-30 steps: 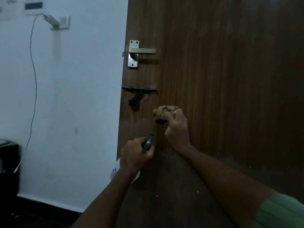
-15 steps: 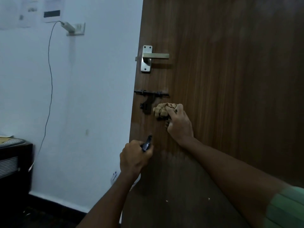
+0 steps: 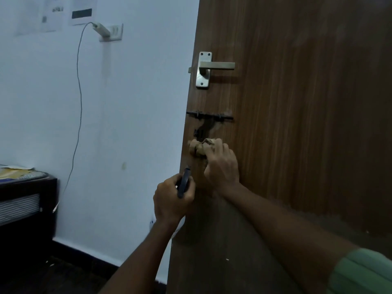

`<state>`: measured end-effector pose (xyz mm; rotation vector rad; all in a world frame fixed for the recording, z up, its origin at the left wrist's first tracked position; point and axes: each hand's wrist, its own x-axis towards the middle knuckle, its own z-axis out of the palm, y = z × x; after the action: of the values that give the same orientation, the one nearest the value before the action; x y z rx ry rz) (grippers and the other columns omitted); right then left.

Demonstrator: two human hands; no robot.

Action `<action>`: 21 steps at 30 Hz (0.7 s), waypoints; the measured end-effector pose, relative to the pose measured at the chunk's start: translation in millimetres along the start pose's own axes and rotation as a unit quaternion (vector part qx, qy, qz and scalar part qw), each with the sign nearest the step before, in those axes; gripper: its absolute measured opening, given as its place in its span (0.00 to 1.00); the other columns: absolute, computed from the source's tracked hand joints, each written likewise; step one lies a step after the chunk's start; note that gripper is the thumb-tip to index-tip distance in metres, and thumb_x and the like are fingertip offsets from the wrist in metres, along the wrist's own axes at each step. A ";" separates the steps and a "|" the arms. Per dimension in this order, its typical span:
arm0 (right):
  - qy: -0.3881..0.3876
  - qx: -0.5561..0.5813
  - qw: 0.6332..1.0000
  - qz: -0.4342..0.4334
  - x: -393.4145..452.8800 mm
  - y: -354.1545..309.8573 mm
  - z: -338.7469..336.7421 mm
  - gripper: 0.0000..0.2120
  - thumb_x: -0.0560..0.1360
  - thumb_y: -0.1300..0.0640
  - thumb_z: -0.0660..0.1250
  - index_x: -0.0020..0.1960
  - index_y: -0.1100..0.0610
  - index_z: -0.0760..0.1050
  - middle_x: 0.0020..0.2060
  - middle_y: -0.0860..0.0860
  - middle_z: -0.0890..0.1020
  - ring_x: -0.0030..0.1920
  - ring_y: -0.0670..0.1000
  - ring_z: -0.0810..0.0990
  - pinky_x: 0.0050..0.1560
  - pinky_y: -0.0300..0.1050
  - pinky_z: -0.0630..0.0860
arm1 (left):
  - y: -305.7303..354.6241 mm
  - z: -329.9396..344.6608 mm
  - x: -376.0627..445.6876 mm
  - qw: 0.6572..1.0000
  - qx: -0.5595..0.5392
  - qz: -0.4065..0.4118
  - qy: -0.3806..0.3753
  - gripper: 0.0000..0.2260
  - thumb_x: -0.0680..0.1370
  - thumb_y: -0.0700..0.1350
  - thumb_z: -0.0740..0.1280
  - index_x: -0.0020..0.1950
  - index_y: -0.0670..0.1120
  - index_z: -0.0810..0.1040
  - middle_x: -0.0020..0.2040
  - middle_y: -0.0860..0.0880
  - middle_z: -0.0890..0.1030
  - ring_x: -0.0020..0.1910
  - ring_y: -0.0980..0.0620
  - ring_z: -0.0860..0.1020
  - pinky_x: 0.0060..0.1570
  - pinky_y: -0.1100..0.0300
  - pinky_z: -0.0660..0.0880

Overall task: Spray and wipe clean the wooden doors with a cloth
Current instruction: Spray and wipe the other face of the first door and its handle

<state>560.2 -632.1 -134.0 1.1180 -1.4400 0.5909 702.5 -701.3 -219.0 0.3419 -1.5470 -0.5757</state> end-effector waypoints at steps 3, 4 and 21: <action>-0.086 -0.011 0.971 -0.222 -36.3 -13.3 18.8 0.21 0.76 0.59 0.69 0.68 0.56 0.74 0.62 0.59 0.77 0.49 0.57 0.78 0.44 0.50 0.79 | -10.0 -12.0 2.1 1.000 0.003 0.015 0.012 0.13 0.77 0.55 0.69 0.34 0.54 0.76 0.26 0.58 0.73 0.30 0.57 0.76 0.27 0.72 0.65; -0.113 -0.032 0.951 -0.286 -40.6 -10.6 20.0 0.21 0.76 0.57 0.68 0.68 0.56 0.75 0.63 0.60 0.77 0.49 0.56 0.79 0.43 0.50 0.79 | -13.1 -14.9 2.8 1.000 0.004 0.017 0.012 0.13 0.77 0.55 0.69 0.34 0.54 0.76 0.26 0.58 0.74 0.30 0.57 0.76 0.27 0.72 0.65; -0.099 0.010 0.991 -0.086 10.4 -21.7 17.2 0.22 0.77 0.61 0.67 0.70 0.54 0.73 0.65 0.59 0.72 0.48 0.57 0.81 0.33 0.47 0.80 | -52.2 -18.8 -18.5 0.990 0.001 -0.002 -0.142 0.17 0.77 0.52 0.69 0.29 0.54 0.70 0.24 0.57 0.71 0.23 0.54 0.68 0.26 0.66 0.61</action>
<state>572.5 -659.0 -133.0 1.3318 -1.4889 0.3823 715.5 -736.9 -263.5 0.2728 -1.8198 -0.6462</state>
